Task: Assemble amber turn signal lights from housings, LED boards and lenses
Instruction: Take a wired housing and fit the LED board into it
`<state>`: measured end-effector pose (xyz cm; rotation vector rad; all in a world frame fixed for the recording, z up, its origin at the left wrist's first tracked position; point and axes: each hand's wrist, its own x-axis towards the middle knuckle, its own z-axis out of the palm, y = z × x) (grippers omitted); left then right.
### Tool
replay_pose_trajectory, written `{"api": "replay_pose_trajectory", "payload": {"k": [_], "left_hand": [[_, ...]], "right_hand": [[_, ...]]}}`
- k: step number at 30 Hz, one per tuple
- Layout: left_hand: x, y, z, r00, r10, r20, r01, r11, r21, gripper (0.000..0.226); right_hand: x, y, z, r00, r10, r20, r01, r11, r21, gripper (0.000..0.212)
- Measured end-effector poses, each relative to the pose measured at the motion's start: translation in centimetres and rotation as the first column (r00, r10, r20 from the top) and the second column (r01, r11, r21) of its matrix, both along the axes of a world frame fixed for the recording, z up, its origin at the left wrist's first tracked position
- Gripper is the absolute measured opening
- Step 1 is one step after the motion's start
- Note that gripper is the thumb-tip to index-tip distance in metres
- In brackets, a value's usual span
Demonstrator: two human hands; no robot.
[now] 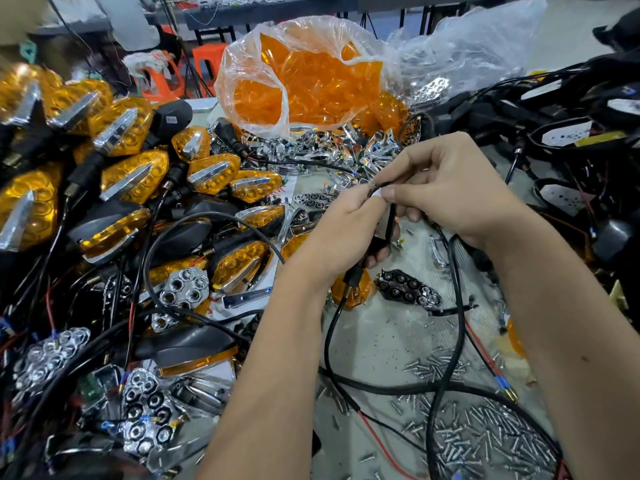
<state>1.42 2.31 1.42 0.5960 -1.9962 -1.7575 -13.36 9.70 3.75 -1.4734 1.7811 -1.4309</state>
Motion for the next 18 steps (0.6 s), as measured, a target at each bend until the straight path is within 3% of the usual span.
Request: {"api": "replay_pose_trajectory", "payload": {"k": [6,9,14,18], "left_hand": [[0.1,-0.6,-0.1,0.992,0.114,-0.056,-0.105,0.984,0.147,0.023],[0.5,-1.6,-0.1,0.964,0.253,-0.081,-0.227,0.943,0.245,0.019],[2.8,-4.5,0.1,0.786,0.599,-0.150,-0.509,0.766,0.391,0.021],[4.1,-5.2,0.0,0.716,0.681,-0.154,-0.564,0.695,0.446,0.022]], "right_hand": [[0.6,-0.4,-0.2,0.992,0.034,0.124,-0.032,0.999,-0.020,0.014],[0.9,-0.8,-0.7,0.992,-0.065,0.111,0.071,0.996,-0.051,0.010],[0.7,-1.5,-2.0,0.958,-0.169,-0.232,0.181,0.983,0.034,0.011],[2.4,-4.1,-2.1,0.858,-0.126,-0.498,0.197,0.976,0.091,0.013]]}}
